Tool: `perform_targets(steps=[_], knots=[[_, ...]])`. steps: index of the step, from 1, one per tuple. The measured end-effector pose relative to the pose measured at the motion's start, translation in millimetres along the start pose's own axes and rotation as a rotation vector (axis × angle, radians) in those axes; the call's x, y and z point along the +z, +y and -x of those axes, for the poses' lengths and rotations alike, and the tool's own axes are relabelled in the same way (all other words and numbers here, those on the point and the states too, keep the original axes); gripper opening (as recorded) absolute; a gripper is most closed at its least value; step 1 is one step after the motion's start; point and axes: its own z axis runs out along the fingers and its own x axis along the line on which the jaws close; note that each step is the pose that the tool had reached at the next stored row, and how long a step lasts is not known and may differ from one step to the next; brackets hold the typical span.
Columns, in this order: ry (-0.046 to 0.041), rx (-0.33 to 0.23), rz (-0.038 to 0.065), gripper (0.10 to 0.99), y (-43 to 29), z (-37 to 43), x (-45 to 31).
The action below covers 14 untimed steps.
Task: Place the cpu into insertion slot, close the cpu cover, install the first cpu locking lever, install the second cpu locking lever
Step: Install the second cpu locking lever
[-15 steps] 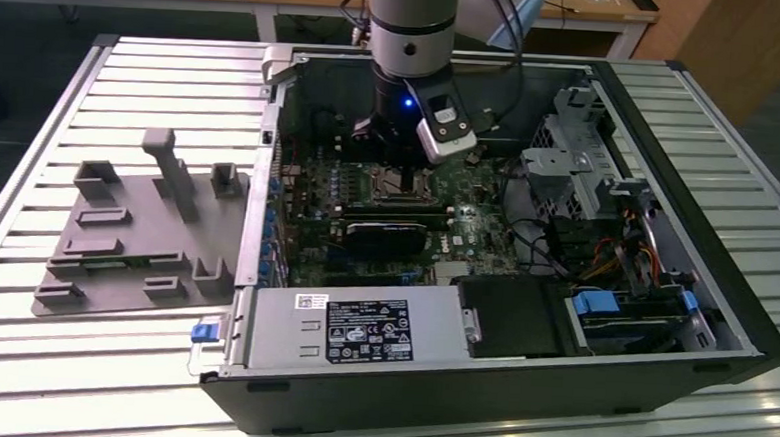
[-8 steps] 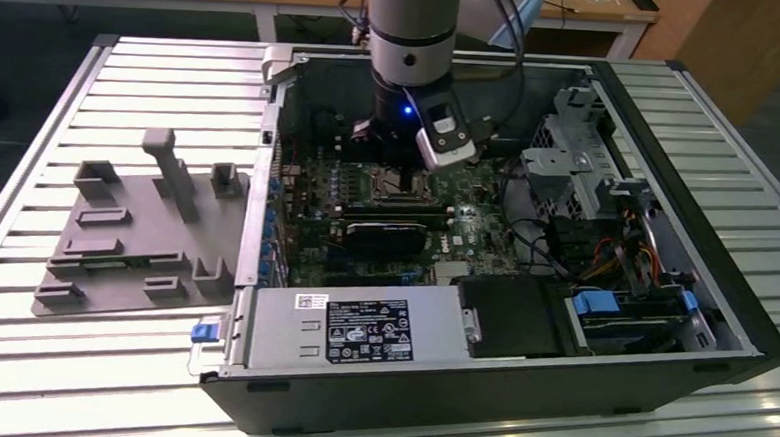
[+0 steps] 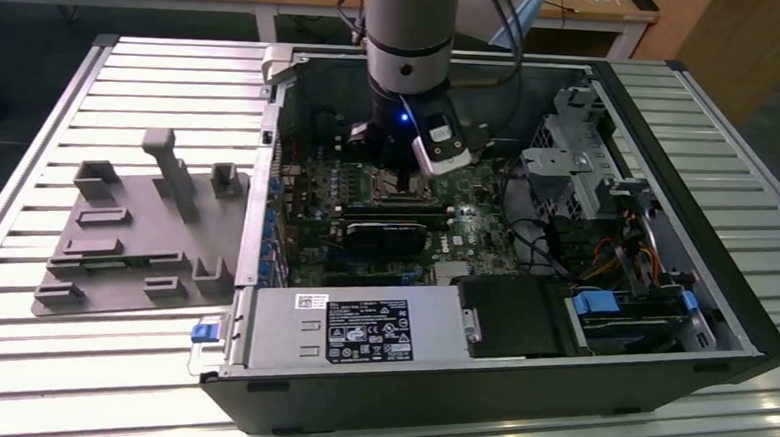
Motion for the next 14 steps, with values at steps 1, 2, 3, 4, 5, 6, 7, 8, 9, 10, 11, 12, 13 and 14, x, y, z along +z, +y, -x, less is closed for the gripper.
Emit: perform_targets(steps=[1,2,3,4,5,6,7,8,9,10,11,12,13,14], knots=[[0.0006,0.000,0.004,0.102,-0.5,-0.5,0.7],[0.0011,0.001,0.007,0.102,-1.0,-1.0,1.3],[0.0015,0.001,0.009,0.102,-1.5,-1.7,1.9],[0.0018,0.001,0.011,0.102,-2.0,-2.3,2.5],[0.0022,0.001,0.013,0.102,-2.5,-3.1,3.1],[0.0026,0.002,0.015,0.102,-3.1,-3.7,3.9],[0.0030,0.002,0.018,0.102,-3.8,-4.0,4.7],[0.0035,0.002,0.021,0.102,-4.5,-4.4,5.5],[0.0040,0.002,0.024,0.102,-5.2,-4.8,6.3],[0.0045,0.003,0.027,0.102,-5.8,-5.4,7.1],[0.0049,0.003,0.029,0.102,-6.4,-6.2,7.9],[0.0052,0.003,0.031,0.102,-7.0,-7.0,8.8],[0.0056,0.003,0.034,0.102,-7.8,-7.9,9.6],[0.0062,0.004,0.037,0.102,-8.5,-8.7,10.3]])
